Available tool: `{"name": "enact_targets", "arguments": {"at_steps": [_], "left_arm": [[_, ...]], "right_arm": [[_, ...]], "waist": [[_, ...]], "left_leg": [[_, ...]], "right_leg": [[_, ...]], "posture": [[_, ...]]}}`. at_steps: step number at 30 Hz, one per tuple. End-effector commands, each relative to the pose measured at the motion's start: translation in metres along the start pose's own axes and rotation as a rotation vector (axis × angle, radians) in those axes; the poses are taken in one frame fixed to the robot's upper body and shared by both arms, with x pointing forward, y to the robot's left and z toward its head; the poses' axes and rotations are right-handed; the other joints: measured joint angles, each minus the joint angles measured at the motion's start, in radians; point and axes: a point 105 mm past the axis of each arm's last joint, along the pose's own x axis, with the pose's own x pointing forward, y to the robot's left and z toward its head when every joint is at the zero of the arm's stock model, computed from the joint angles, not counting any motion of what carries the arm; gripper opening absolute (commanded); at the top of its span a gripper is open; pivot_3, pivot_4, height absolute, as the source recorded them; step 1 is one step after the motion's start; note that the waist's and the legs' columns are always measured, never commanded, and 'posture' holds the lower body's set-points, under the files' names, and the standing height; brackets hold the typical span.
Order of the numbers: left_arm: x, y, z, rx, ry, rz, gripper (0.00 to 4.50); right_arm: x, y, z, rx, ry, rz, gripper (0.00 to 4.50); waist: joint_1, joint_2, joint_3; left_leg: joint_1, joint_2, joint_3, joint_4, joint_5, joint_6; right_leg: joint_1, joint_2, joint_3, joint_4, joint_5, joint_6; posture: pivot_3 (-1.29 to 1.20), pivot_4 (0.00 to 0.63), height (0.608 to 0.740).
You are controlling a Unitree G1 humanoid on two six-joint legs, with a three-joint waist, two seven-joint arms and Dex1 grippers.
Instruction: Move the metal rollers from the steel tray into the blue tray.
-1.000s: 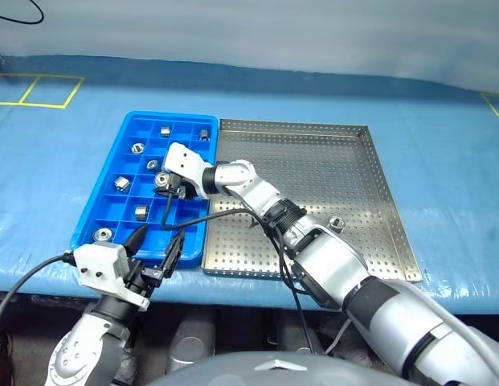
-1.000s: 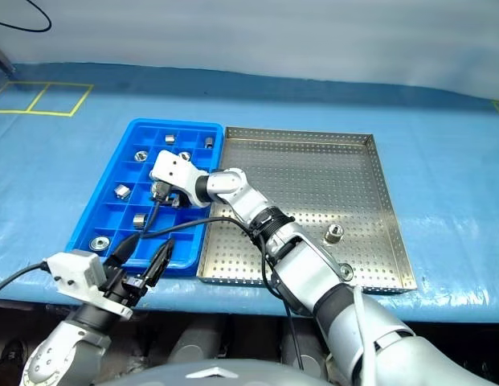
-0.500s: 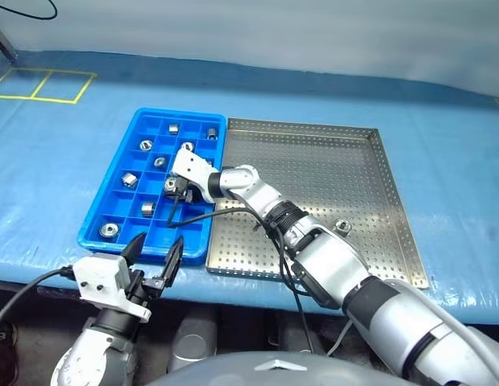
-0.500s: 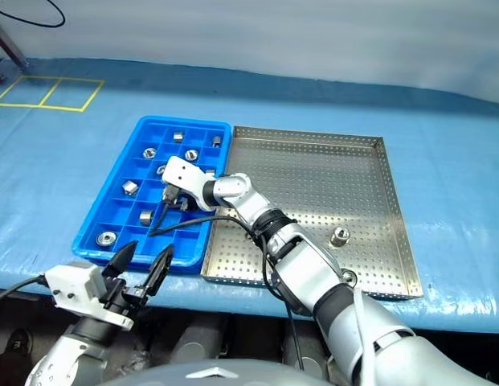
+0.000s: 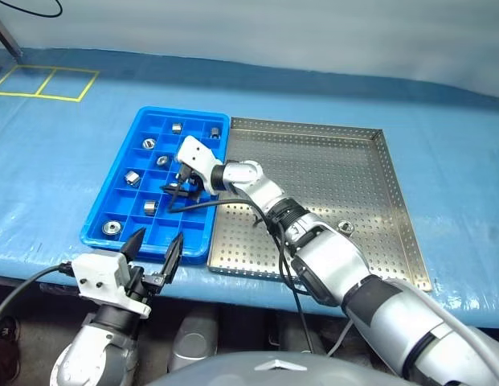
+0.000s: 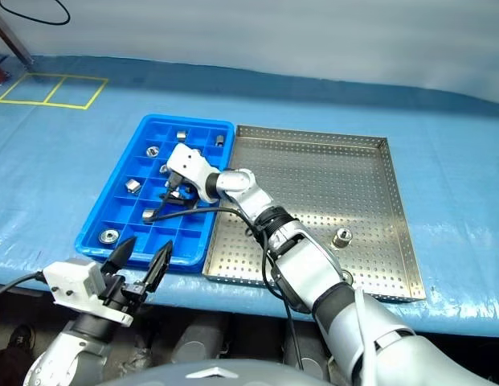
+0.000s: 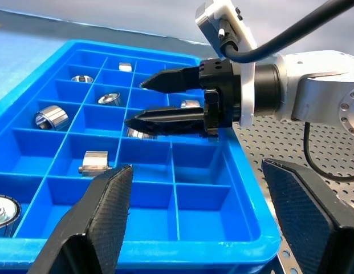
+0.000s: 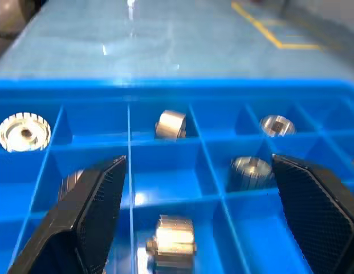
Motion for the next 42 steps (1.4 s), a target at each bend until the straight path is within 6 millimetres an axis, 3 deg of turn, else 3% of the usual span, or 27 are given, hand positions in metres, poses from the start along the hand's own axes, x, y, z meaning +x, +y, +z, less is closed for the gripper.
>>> {"name": "enact_targets", "arguments": {"at_steps": [1, 5, 8, 11, 16, 21, 25, 30, 42], "left_arm": [[0.007, -0.005, 0.018, 0.032, -0.064, -0.061, 3.95], [0.026, -0.008, 0.025, 0.053, -0.087, -0.141, 3.95], [0.045, -0.012, 0.028, 0.069, -0.091, -0.203, 3.95], [0.068, -0.018, 0.031, 0.079, -0.105, -0.254, 3.95], [0.095, -0.035, 0.035, 0.070, -0.110, -0.361, 3.95], [0.106, -0.050, 0.031, 0.080, -0.086, -0.451, 3.95], [0.108, -0.053, 0.028, 0.085, -0.074, -0.474, 3.95], [0.106, -0.052, 0.024, 0.091, -0.057, -0.487, 3.95], [0.106, -0.052, 0.023, 0.104, -0.054, -0.497, 3.95]], "right_arm": [[0.005, 0.016, 0.068, -0.069, -0.232, 0.018, 4.29], [-0.064, -0.034, 0.040, -0.080, -0.120, -0.258, 4.29], [-0.125, -0.054, 0.006, -0.088, 0.050, -0.450, 4.29], [-0.181, -0.056, -0.022, -0.128, 0.247, -0.584, 4.29], [-0.228, -0.044, -0.037, -0.095, 0.394, -0.690, 4.29], [-0.232, -0.021, -0.048, 0.039, 0.406, -0.675, 4.29], [-0.232, -0.009, -0.071, 0.140, 0.446, -0.696, 4.29], [-0.244, -0.007, -0.092, 0.178, 0.520, -0.747, 4.29], [-0.269, -0.005, -0.106, 0.224, 0.599, -0.809, 4.29]], "waist": [[-0.003, 0.001, 0.001], [0.004, -0.001, -0.001], [0.007, -0.001, -0.001], [-0.024, 0.000, -0.001], [-0.126, 0.000, -0.001], [-0.168, 0.001, -0.001], [-0.181, 0.000, -0.001], [-0.188, 0.000, -0.001], [-0.191, 0.000, -0.001]], "left_leg": [[0.000, 0.000, 0.000, 0.000, 0.000, 0.000], [0.000, -0.002, -0.008, 0.000, 0.000, -0.001], [-0.001, -0.007, -0.011, 0.003, 0.001, -0.001], [-0.003, -0.016, -0.011, 0.003, 0.004, -0.002], [0.000, -0.014, -0.006, 0.001, 0.005, -0.003], [0.000, -0.008, -0.007, 0.001, 0.003, 0.001], [0.000, -0.004, -0.006, 0.002, 0.003, 0.001], [0.000, -0.005, -0.003, 0.003, 0.002, 0.001], [0.000, -0.005, 0.000, 0.003, 0.002, 0.002]], "right_leg": [[0.000, 0.000, 0.000, 0.000, 0.000, 0.000], [0.003, -0.001, -0.003, 0.000, 0.000, 0.001], [0.006, -0.005, -0.003, -0.001, 0.000, 0.002], [0.005, -0.010, -0.002, -0.001, 0.001, 0.004], [0.003, -0.010, -0.001, 0.001, 0.004, 0.007], [0.003, -0.004, 0.001, 0.002, 0.004, 0.007], [0.004, -0.002, 0.002, 0.002, 0.005, 0.008], [0.004, -0.002, 0.006, 0.001, 0.007, 0.011], [0.003, -0.002, 0.008, 0.001, 0.007, 0.011]], "posture": [[0.35, 0.150, 0.740], [0.26, 0.150, 0.740], [0.16, 0.150, 0.740], [0.10, 0.150, 0.740], [-0.05, 0.150, 0.740], [-0.10, 0.150, 0.740], [-0.11, 0.150, 0.740], [-0.11, 0.150, 0.740], [-0.13, 0.150, 0.740]]}}
